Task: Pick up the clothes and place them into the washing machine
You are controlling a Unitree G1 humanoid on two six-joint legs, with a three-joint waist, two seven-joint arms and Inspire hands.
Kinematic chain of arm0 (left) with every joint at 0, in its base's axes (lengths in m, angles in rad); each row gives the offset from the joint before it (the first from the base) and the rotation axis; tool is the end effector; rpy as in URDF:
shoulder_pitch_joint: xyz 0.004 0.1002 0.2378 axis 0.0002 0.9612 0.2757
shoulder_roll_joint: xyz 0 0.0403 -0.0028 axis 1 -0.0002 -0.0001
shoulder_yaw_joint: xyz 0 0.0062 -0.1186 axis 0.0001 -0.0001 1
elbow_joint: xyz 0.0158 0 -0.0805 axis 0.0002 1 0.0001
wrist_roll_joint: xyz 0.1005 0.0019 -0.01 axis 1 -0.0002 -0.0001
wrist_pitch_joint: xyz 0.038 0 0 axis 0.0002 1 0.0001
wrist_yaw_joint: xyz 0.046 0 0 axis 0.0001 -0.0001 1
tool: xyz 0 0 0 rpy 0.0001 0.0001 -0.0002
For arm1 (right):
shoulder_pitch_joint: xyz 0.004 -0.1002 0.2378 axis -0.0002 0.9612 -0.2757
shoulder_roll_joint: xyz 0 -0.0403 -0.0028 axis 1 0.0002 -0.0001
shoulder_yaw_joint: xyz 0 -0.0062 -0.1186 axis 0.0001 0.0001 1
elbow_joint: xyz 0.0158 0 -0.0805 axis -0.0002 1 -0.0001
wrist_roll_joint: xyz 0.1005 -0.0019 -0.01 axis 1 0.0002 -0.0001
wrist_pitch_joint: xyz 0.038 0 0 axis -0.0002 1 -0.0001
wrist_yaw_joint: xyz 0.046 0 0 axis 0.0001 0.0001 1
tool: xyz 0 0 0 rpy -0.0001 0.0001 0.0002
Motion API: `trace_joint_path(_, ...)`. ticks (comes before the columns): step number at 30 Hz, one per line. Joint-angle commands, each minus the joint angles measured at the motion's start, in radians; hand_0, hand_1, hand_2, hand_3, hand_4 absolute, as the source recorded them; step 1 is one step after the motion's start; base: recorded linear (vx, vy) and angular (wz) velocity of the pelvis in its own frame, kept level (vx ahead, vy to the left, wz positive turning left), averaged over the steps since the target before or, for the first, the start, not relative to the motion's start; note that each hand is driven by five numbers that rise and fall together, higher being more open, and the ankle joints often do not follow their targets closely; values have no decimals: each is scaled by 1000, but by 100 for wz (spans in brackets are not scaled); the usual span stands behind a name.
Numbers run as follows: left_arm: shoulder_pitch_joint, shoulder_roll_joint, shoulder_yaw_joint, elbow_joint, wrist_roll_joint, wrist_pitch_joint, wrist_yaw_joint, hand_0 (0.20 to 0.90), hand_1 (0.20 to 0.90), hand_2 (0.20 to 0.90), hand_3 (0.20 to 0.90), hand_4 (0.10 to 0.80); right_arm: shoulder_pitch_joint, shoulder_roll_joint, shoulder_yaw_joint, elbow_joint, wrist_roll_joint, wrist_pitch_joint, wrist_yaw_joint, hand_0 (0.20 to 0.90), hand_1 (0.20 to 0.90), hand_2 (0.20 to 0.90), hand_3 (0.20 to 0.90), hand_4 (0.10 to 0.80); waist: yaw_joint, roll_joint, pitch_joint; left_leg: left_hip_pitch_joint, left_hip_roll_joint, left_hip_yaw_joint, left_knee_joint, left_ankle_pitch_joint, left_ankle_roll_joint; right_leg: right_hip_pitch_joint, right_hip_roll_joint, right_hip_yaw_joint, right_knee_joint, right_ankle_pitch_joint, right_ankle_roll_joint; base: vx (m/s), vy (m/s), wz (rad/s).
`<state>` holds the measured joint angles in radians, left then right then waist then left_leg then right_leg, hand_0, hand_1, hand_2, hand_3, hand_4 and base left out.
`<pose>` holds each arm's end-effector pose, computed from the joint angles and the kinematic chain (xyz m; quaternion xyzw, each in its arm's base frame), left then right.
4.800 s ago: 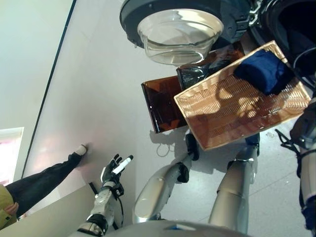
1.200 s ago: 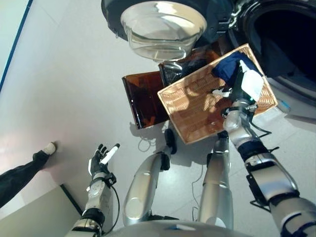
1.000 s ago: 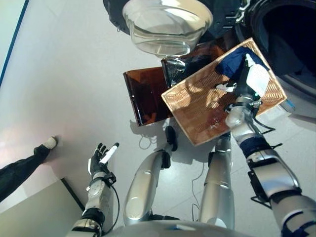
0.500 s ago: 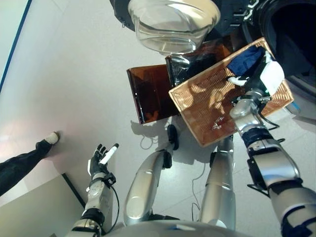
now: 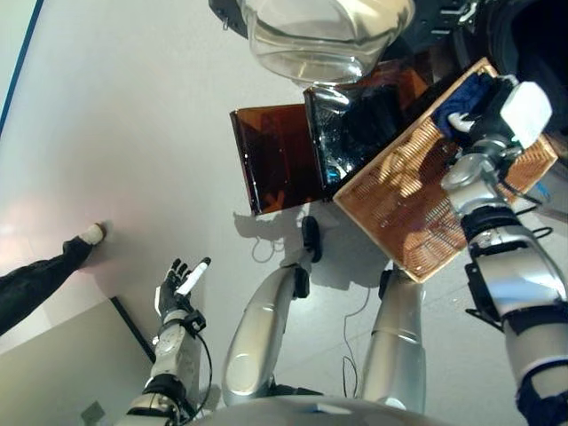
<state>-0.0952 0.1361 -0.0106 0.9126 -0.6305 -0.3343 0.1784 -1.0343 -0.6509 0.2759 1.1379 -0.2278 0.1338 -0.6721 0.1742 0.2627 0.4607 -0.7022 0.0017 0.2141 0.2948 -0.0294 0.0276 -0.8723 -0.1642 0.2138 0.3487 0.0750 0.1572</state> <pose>0.1660 0.1985 -0.0881 -0.1725 0.2359 0.2564 0.9213 0.3574 -0.2894 0.1660 -0.4535 -0.0181 -0.4135 0.7893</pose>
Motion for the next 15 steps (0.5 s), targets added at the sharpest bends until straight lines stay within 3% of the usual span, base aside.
trace_joint_path(1,23,148,69,29,-41,-46,39,900,900,900,900,800,-81,-42,62,-58,-51,-5,-18,200,200,200,200,300,-1,25,0,-72,12,1,-62,98,-58,-12,39,4,33,-9,-80,-9,6,9)
trace_joint_path(15,14,132,76,54,-33,-44,48,900,900,900,900,800,-44,-27,41,-56,-64,-12,-18,200,200,200,200,300,6,15,-14,-71,11,2,-72,98,-53,-22,41,4,43,-14,-81,-1,3,2)
